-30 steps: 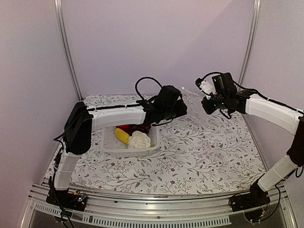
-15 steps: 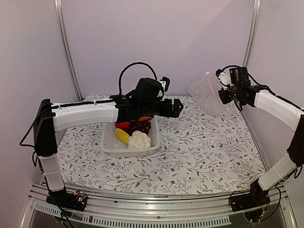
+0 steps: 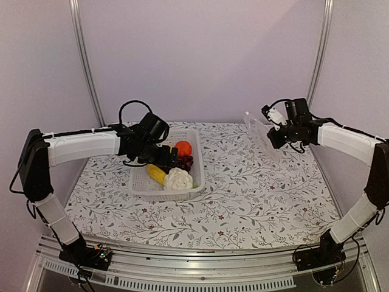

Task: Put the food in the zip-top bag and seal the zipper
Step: Pick up the fake vegetable from the bin.

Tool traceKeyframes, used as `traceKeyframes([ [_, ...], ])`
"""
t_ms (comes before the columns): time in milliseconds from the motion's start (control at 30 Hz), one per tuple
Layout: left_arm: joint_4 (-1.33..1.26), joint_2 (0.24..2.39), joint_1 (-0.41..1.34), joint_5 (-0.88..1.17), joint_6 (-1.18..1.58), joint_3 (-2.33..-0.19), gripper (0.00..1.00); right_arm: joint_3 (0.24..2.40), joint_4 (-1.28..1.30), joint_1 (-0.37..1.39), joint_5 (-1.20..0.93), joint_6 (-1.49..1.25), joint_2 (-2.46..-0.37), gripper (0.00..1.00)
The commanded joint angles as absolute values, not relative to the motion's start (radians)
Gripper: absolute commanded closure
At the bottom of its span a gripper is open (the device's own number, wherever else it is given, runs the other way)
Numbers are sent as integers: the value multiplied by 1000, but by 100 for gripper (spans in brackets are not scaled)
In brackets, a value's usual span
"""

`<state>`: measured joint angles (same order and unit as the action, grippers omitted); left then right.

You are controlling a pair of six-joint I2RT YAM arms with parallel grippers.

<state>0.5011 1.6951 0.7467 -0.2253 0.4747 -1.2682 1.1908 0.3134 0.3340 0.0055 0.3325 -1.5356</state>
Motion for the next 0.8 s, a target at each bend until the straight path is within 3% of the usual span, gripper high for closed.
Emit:
traceKeyframes([
  [0,545,1682,660,-207,559,-1278,2,1146,296,341,-96,324,-1553,100],
  [167,631,1832,585,-217,540,-1434,11,1134,297,340,-144,319,-1557,100],
  [367,746,1982,550,-257,476,-1611,7,1114,284,340,-149,326,-1533,100],
  [567,770,2046,549,-306,480,-1661,1,1104,284,339,-182,328,-1515,100],
  [767,770,2082,545,-319,468,-1689,0,1103,293,340,-214,328,-1516,100],
])
